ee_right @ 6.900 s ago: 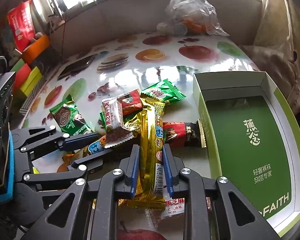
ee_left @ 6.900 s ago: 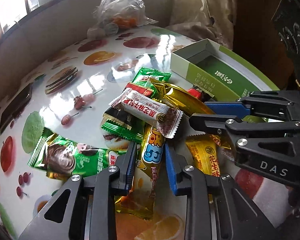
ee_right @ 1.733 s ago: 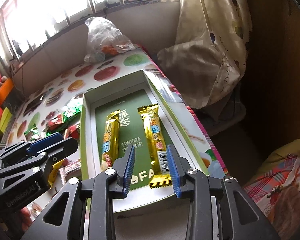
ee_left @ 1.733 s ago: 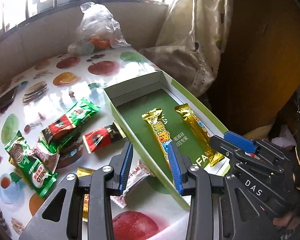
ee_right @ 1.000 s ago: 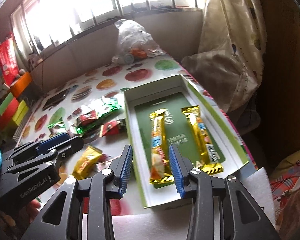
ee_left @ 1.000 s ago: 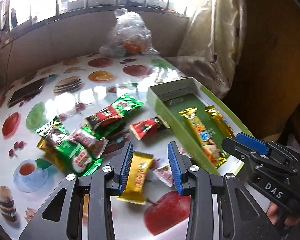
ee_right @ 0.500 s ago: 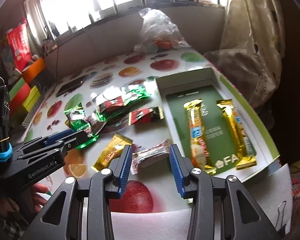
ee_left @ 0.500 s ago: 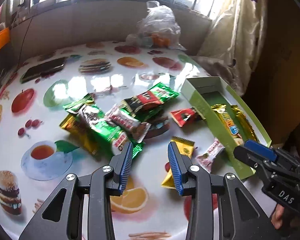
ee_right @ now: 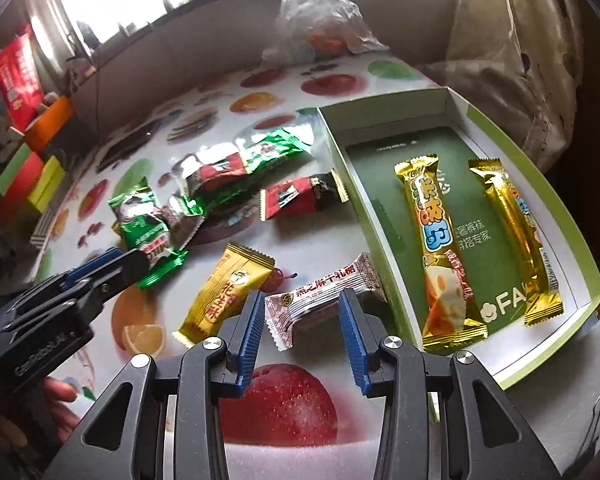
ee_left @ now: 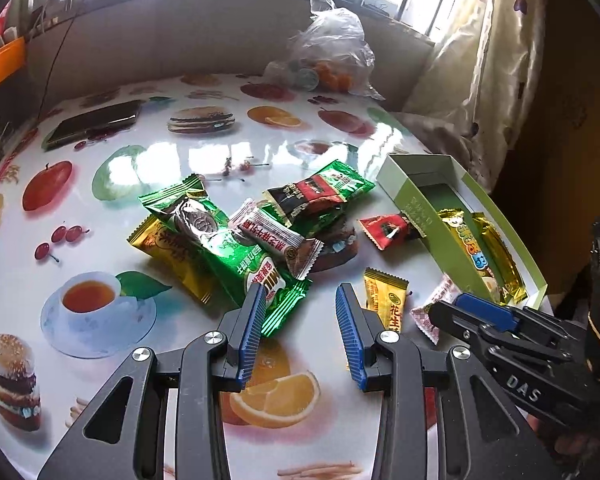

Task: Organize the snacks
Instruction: 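Grasp white-red candy with right tool while left tool approaches yellow candy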

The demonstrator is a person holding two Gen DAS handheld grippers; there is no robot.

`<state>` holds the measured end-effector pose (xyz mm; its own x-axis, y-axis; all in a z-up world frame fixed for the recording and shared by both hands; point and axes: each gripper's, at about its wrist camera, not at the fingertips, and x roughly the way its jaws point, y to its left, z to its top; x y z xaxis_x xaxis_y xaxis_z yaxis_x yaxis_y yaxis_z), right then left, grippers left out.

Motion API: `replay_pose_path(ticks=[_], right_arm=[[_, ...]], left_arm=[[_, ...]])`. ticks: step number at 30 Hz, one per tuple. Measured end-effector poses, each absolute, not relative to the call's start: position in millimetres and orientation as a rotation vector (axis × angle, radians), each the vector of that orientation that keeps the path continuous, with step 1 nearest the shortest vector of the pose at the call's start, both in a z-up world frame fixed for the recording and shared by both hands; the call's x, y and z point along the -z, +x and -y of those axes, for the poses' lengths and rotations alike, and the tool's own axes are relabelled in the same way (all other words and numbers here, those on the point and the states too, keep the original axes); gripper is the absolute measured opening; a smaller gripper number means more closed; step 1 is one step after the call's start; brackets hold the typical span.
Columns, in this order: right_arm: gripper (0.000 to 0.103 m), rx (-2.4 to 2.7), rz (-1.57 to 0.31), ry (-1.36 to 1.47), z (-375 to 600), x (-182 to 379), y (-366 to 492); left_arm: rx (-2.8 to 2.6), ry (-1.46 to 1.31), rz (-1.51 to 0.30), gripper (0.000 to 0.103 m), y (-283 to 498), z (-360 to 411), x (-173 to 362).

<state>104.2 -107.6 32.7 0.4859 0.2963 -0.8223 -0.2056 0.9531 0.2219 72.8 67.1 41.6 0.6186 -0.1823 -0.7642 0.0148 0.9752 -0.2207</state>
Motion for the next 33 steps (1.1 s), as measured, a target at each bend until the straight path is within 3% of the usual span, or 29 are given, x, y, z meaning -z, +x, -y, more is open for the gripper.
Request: replay_pose_path(ticks=[18,26,33], right_arm=[[0.038,-0.196,-1.043,0.085,92.3,-20.9,127.8],[0.019,-0.223,-1.02,0.017,91.0,-20.9,120.1],[0.019,-0.295,-1.011,0.042,92.9,-22.5,112.6]], left_arm=[[0.122,-0.212,-0.912,0.038,77.8,-72.4,-35.4],[0.161,-0.208,-0.929,0.038,78.4,-61.3,-32.6],[0.214,-0.185,-0.942,0.038,77.8,-45.9,-32.9]])
